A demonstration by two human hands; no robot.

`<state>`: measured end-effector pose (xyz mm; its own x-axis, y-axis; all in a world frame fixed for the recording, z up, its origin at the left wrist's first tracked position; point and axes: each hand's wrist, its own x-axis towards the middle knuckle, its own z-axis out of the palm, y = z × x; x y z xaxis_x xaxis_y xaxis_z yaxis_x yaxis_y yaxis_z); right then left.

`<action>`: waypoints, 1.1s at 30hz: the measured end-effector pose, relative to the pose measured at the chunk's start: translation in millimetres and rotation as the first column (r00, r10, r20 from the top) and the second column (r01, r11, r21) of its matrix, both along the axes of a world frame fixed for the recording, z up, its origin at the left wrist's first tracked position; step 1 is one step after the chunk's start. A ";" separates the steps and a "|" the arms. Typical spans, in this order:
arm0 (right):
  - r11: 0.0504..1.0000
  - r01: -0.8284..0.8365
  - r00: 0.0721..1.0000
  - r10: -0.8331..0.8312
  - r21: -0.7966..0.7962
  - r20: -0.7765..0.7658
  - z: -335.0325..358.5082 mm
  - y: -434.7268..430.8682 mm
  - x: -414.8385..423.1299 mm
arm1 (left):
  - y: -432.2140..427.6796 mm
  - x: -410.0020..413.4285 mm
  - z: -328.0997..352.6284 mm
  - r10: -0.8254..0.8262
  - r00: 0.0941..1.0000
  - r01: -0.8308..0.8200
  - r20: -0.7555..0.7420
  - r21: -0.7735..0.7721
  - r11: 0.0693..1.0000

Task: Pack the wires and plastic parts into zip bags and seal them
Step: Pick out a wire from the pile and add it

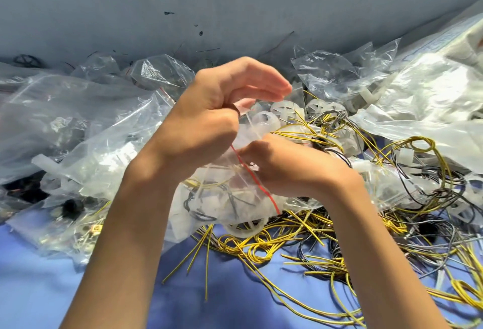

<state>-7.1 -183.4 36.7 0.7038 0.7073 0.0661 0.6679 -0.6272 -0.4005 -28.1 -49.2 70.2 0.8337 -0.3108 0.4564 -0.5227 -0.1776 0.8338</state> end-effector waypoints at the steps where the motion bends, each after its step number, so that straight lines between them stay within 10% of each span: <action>1: 1.000 -0.007 1.000 0.007 -0.001 0.013 0.9 -0.2 -0.4 | 0.6 0.4 -0.5 0.011 1.000 -0.011 0.005 -0.004 1.000; 9: 0.966 -0.126 0.989 0.106 0.225 0.098 11.4 1.5 -0.5 | 1.9 4.8 -1.8 0.098 0.995 -0.097 0.017 -0.027 0.995; 22: 0.995 -0.096 0.989 0.094 -0.015 -0.112 0.8 7.0 -2.6 | 7.3 9.3 -4.7 0.114 0.992 -0.116 0.062 0.037 0.993; 28: 0.912 0.197 0.974 -0.140 0.359 -0.178 11.3 -37.3 12.7 | 13.6 20.3 -14.5 0.260 0.964 -0.266 0.063 0.322 0.909; 33: 0.916 0.354 0.934 -0.356 0.189 -0.024 6.9 -71.7 28.4 | 17.2 22.4 -18.7 0.249 0.964 -0.258 0.092 0.545 0.798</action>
<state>21.3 -255.1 43.6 0.9047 0.3853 0.1817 0.4203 -0.7382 -0.5276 -5.7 -32.0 51.5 0.9124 -0.2913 0.2876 -0.4063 -0.7298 0.5497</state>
